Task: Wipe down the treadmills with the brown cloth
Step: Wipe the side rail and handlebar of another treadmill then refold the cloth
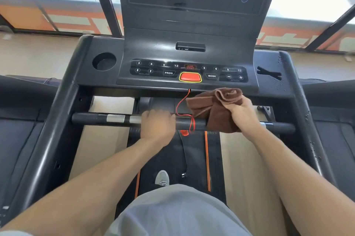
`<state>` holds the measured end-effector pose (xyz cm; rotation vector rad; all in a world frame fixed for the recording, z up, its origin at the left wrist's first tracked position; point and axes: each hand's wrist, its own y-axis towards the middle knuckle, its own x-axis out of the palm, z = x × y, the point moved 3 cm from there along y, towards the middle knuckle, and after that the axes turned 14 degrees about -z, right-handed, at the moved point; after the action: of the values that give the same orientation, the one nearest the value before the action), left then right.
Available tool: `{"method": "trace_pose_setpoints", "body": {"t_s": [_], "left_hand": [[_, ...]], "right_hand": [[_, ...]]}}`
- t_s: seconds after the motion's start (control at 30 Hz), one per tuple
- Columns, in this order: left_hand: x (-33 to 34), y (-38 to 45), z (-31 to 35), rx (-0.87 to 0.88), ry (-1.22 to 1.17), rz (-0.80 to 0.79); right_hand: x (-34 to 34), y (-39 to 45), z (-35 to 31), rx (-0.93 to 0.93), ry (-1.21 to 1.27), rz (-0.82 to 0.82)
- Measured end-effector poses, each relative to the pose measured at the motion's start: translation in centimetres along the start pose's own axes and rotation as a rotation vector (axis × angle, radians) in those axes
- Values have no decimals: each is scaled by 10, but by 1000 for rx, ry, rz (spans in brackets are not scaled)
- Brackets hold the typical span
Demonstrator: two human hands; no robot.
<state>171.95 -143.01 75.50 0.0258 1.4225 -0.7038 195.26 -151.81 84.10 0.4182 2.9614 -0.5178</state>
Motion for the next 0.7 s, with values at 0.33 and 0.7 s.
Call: {"method": "trace_pose_setpoints", "body": {"t_s": [0.33, 0.7], "left_hand": [[-4, 3, 15, 199, -34, -63], [1, 5, 48, 293, -17, -140]], "right_hand": [[30, -6, 62, 77, -1366, -402], [33, 34, 46, 133, -1322, -534]]}}
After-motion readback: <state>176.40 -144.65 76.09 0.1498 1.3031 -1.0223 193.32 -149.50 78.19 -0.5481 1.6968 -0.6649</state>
